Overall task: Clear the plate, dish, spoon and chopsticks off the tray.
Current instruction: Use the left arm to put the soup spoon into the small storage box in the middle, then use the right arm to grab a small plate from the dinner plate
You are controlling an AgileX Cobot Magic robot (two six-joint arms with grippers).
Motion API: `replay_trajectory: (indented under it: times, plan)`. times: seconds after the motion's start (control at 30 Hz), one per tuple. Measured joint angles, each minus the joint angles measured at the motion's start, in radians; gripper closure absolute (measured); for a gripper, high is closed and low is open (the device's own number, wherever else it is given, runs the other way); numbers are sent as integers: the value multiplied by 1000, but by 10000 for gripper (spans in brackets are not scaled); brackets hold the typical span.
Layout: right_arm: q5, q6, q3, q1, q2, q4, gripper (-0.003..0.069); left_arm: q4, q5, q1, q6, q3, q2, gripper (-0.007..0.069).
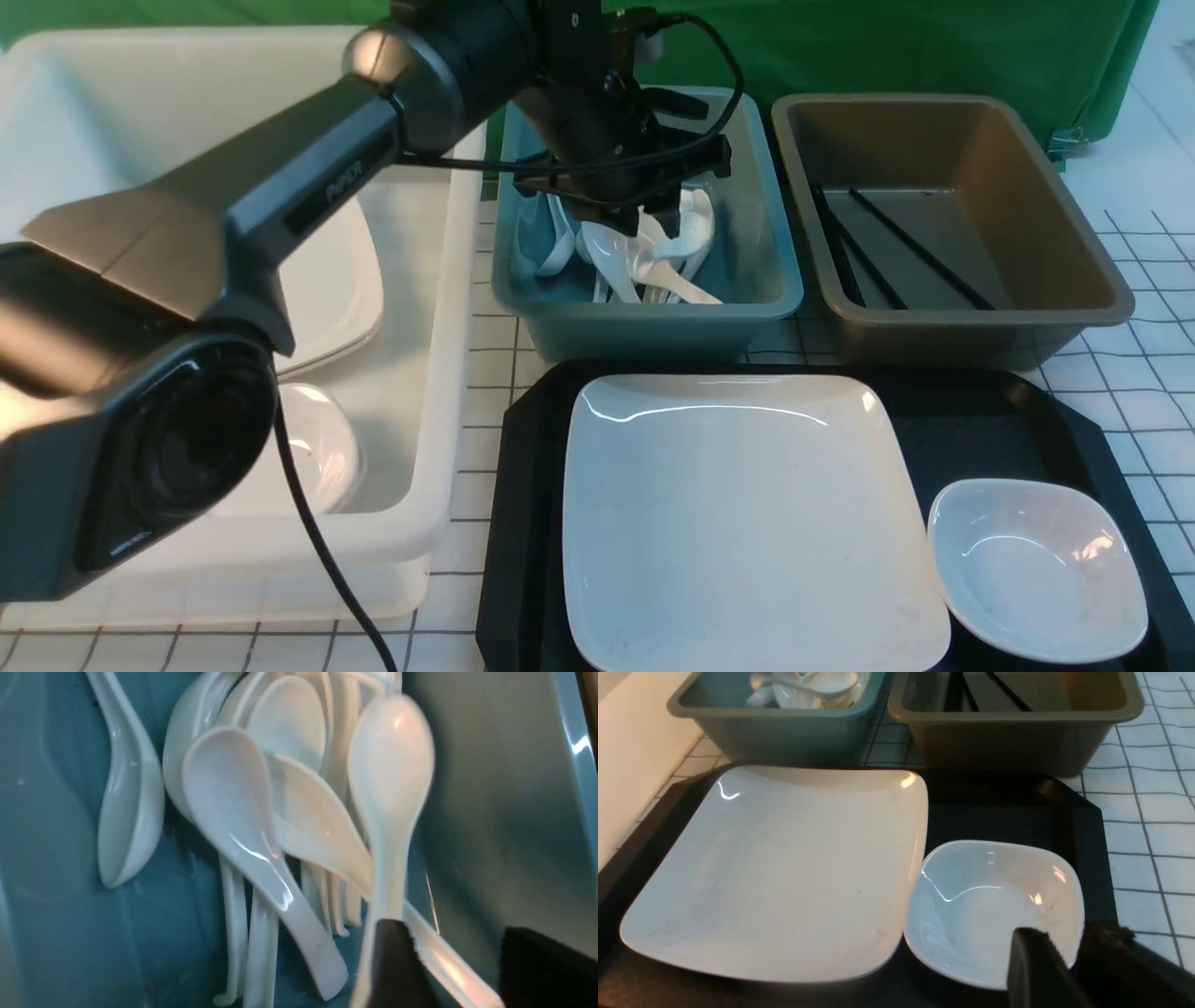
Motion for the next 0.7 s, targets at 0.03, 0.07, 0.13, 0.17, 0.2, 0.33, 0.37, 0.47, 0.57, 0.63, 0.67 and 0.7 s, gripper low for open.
replay_trajectory:
  times: [0.03,0.07,0.13,0.17,0.2,0.33,0.37,0.47,0.57,0.63,0.67,0.7]
  plan:
    - [0,0,0,0,0,0,460,0,-2,0,0,0,0,271]
    - [0,0,0,0,0,0,460,-1,-3,0,1,0,0,227]
    - [0,0,0,0,0,0,459,-2,4,0,1,0,-3,168]
    - [0,0,0,0,0,0,456,-2,18,0,1,0,-9,146]
    - [0,0,0,0,0,0,456,-2,29,0,1,0,-15,139]
    - [0,0,0,0,0,0,454,-3,90,0,8,0,-65,188]
    - [0,0,0,0,0,0,454,-3,92,0,10,0,-74,202]
    - [0,0,0,0,0,0,448,-7,138,0,70,0,-160,375]
    - [0,0,0,0,0,0,445,-38,206,0,142,0,-237,543]
    - [0,0,0,0,0,0,442,-69,233,0,189,0,-286,603]
    - [0,0,0,0,0,0,440,-90,237,0,201,0,-312,617]
    - [0,0,0,0,0,0,440,-98,237,0,204,0,-316,619]
